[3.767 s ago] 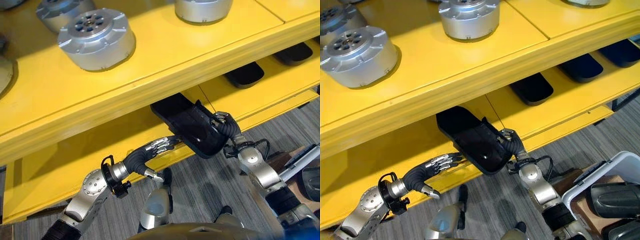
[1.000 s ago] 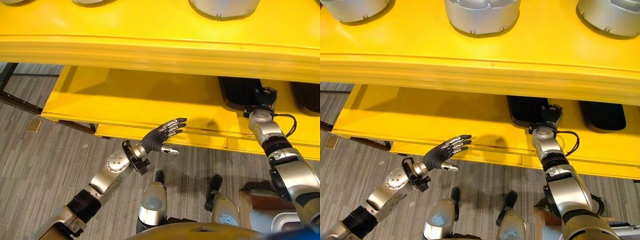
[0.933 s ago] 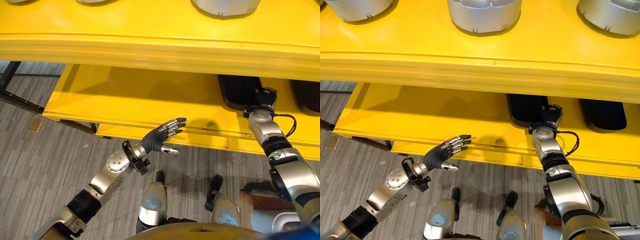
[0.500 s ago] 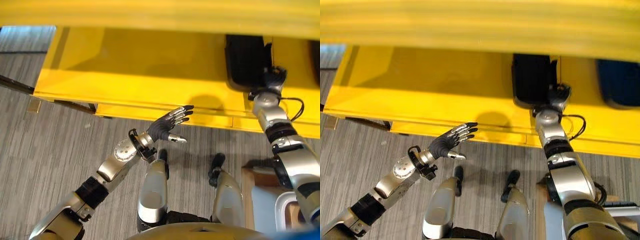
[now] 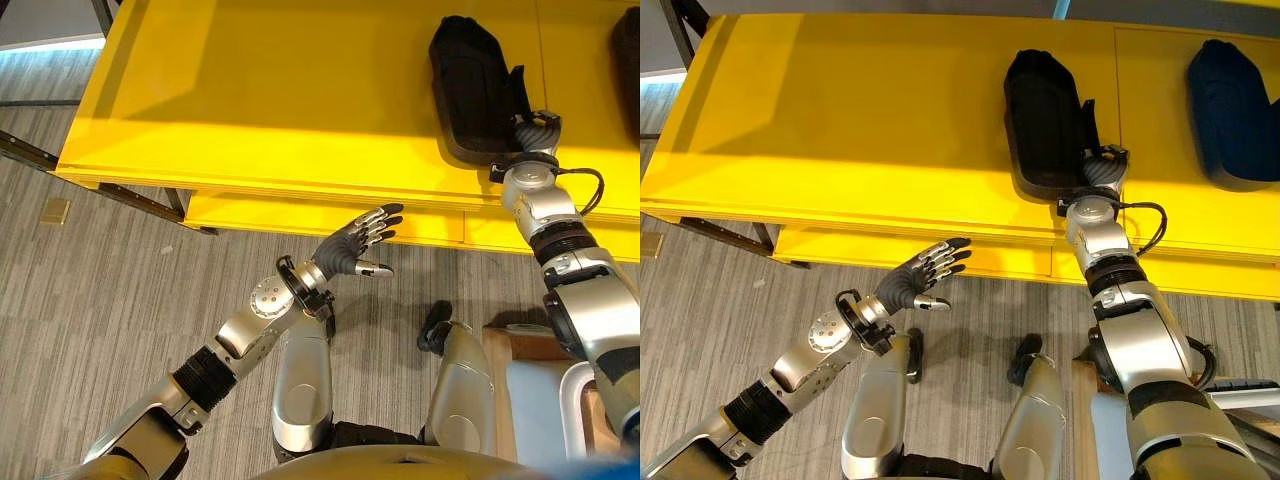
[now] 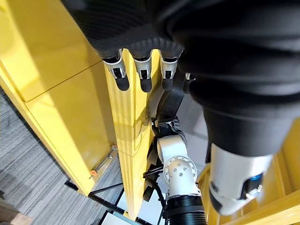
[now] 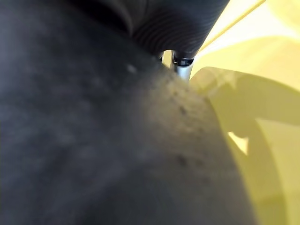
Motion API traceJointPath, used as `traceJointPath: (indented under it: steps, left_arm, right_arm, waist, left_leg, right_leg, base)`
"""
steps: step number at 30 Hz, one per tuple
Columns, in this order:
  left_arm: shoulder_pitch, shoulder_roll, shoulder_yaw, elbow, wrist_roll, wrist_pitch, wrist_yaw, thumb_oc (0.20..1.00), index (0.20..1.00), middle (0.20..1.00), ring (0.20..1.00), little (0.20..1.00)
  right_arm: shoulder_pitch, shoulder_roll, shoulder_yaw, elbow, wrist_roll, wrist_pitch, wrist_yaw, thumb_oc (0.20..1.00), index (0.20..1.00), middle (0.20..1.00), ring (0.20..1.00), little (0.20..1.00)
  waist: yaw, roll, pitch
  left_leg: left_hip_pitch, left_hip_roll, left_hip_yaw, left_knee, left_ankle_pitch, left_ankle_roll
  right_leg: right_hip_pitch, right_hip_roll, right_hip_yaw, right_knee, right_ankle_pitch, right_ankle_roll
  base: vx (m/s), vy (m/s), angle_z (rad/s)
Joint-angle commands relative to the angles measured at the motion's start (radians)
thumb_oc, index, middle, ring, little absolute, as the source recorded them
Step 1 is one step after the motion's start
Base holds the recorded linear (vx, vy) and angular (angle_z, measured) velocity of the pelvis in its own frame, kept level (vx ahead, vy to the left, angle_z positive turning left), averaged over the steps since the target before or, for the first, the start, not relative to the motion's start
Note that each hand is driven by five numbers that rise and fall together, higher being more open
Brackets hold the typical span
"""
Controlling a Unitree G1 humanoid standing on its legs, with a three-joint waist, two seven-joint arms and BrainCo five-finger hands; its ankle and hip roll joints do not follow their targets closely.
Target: Move parts from the plastic box to the shelf.
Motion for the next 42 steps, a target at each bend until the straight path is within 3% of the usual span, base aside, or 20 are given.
traceJointPath:
  steps: [1,10,14,21,31,42]
  left_arm:
    - [-0.016,-0.042,-0.023,-0.028,-0.027,-0.057,0.010,1.000,1.000,1.000,1.000,1.000]
    - [-0.061,-0.059,-0.065,0.029,-0.053,-0.054,0.061,1.000,1.000,1.000,1.000,1.000]
    - [-0.082,-0.038,-0.063,0.048,-0.090,-0.045,0.074,1.000,1.000,1.000,1.000,1.000]
    - [-0.097,-0.005,-0.055,0.048,-0.126,-0.044,0.070,1.000,1.000,1.000,1.000,1.000]
    - [-0.115,0.002,-0.063,0.051,-0.134,-0.074,0.086,1.000,1.000,1.000,1.000,1.000]
    - [-0.131,0.010,-0.031,0.061,-0.122,-0.072,0.107,1.000,1.000,1.000,1.000,1.000]
  right_arm:
    - [-0.087,-0.049,0.021,0.040,0.035,0.018,0.030,0.200,0.200,0.200,0.200,0.200]
    - [-0.201,-0.052,0.068,0.100,0.062,0.058,0.001,0.200,0.200,0.200,0.200,0.200]
    - [-0.302,-0.063,0.132,0.112,0.069,0.108,-0.035,0.200,0.200,0.200,0.200,0.200]
    - [-0.383,-0.075,0.196,0.103,0.062,0.129,-0.087,0.200,0.200,0.200,0.200,0.200]
    - [-0.380,-0.047,0.228,0.109,0.087,0.150,-0.120,0.200,0.200,0.200,0.200,0.200]
    - [-0.326,-0.016,0.211,0.118,0.095,0.166,-0.138,0.200,0.200,0.200,0.200,0.200]
  waist:
    - [0.026,-0.002,-0.041]
    - [0.021,-0.008,-0.062]
    - [0.026,-0.015,-0.068]
    - [0.030,-0.013,-0.067]
    - [0.018,0.001,-0.054]
    - [0.018,0.003,-0.048]
  left_leg:
    - [0.032,0.074,0.058,0.031,-0.034,-0.007]
    - [-0.014,0.089,0.045,0.108,-0.071,-0.017]
    - [-0.036,0.093,0.042,0.126,-0.079,-0.020]
    - [-0.066,0.095,0.038,0.137,-0.084,-0.021]
    - [-0.079,0.088,0.050,0.116,-0.074,-0.011]
    - [-0.039,0.089,0.065,0.050,-0.049,-0.012]
  right_leg:
    - [0.015,-0.053,0.018,0.179,-0.117,0.052]
    - [-0.050,-0.057,0.044,0.275,-0.163,0.045]
    - [-0.080,-0.046,0.052,0.289,-0.168,0.045]
    - [-0.111,-0.030,0.055,0.301,-0.178,0.040]
    - [-0.134,-0.005,0.070,0.287,-0.174,0.034]
    - [-0.106,-0.008,0.063,0.229,-0.146,0.039]
  base:
    - [-0.01,0.023,-0.11]
    - [0.04,0.005,-0.02]
    - [0.07,-0.037,-0.02]
    - [0.03,-0.015,0.00]
    - [-0.01,0.012,-0.02]
    - [-0.04,-0.005,-0.05]
